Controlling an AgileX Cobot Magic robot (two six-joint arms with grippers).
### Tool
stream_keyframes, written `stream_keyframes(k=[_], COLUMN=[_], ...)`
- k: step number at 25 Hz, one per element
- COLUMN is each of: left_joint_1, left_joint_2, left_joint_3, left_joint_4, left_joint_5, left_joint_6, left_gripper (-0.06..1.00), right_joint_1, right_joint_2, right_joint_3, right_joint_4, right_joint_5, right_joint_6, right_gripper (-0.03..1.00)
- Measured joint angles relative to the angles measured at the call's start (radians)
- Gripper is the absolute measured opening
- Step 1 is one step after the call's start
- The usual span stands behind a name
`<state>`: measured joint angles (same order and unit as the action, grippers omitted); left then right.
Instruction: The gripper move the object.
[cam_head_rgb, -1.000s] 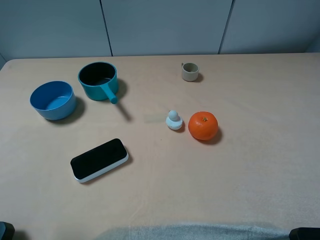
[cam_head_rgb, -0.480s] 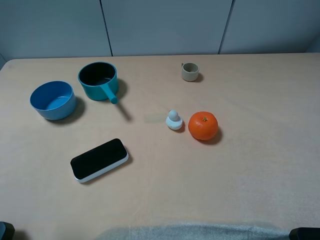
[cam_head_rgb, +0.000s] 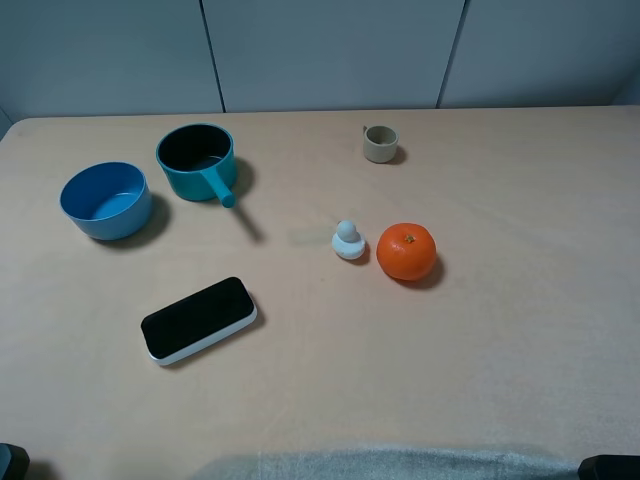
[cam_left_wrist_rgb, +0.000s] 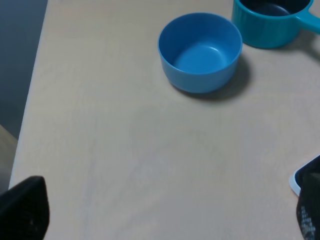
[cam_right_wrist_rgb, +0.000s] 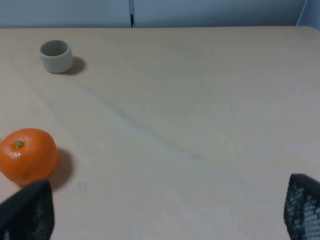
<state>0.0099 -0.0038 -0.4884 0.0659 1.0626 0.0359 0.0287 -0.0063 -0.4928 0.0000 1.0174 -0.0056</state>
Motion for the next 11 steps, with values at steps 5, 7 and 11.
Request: stream_keyframes(k=[5, 7, 11], left_joint_1=[0.0, 0.0, 0.0], left_joint_2=[0.0, 0.0, 0.0], left_joint_3=[0.0, 0.0, 0.0], left_joint_4=[0.0, 0.0, 0.0], left_joint_5=[0.0, 0.0, 0.0], left_joint_6=[0.0, 0.0, 0.0], left_gripper=[0.99, 0.99, 0.99], right_joint_1=[0.0, 0.0, 0.0], right_joint_2=[0.0, 0.0, 0.0], right_joint_3=[0.0, 0.0, 0.0], right_joint_4=[0.0, 0.0, 0.0], right_joint_5=[0.0, 0.0, 0.0], right_joint_6=[0.0, 0.0, 0.0], right_gripper=[0.69, 0.69, 0.69])
